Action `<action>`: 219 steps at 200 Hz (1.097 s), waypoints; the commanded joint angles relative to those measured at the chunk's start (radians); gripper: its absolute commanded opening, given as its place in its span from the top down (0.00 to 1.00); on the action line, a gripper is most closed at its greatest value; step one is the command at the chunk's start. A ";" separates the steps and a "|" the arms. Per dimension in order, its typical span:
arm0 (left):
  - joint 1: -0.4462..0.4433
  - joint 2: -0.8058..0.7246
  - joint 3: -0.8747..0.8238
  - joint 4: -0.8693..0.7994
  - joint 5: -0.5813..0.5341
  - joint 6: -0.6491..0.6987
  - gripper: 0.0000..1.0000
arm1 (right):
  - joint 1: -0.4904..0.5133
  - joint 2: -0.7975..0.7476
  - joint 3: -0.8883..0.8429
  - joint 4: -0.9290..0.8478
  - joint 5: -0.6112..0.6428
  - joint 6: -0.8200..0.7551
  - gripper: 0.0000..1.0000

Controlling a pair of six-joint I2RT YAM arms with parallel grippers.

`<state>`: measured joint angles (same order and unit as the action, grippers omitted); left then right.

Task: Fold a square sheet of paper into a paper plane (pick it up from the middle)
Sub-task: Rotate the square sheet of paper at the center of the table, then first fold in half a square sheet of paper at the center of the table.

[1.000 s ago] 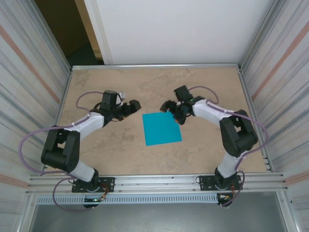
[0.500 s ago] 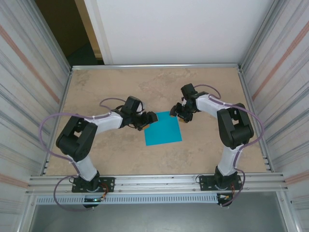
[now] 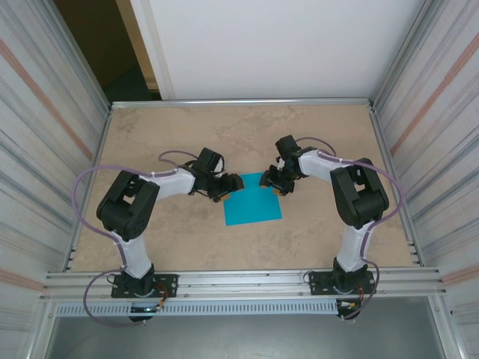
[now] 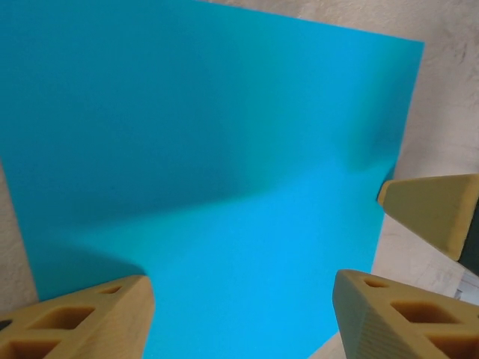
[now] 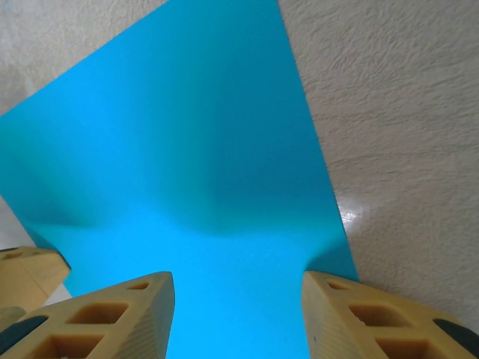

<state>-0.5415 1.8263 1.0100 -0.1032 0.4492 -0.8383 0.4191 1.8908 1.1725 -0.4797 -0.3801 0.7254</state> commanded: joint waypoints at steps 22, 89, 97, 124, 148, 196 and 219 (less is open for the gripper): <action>0.047 0.021 0.034 -0.065 -0.015 0.068 0.29 | 0.073 -0.006 -0.050 -0.017 0.028 0.063 0.52; 0.039 -0.082 0.040 -0.106 0.032 0.123 0.23 | 0.072 -0.117 -0.072 0.034 0.076 0.095 0.51; 0.031 -0.088 0.036 -0.116 0.027 0.128 0.22 | 0.070 -0.116 -0.077 0.033 0.076 0.094 0.51; 0.011 -0.080 0.026 -0.136 0.010 0.129 0.22 | 0.085 -0.096 -0.090 0.026 0.066 0.094 0.52; 0.013 -0.059 0.037 -0.165 -0.012 0.142 0.22 | 0.100 -0.095 -0.096 0.023 0.085 0.098 0.52; 0.019 -0.018 0.029 -0.129 0.019 0.120 0.21 | 0.102 -0.052 -0.098 0.034 0.087 0.103 0.53; 0.033 -0.016 -0.021 -0.056 0.056 0.075 0.21 | 0.104 -0.029 -0.090 0.045 0.081 0.098 0.55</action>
<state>-0.5274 1.8000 1.0290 -0.2207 0.4599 -0.7284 0.5175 1.8248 1.0882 -0.4358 -0.3107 0.8047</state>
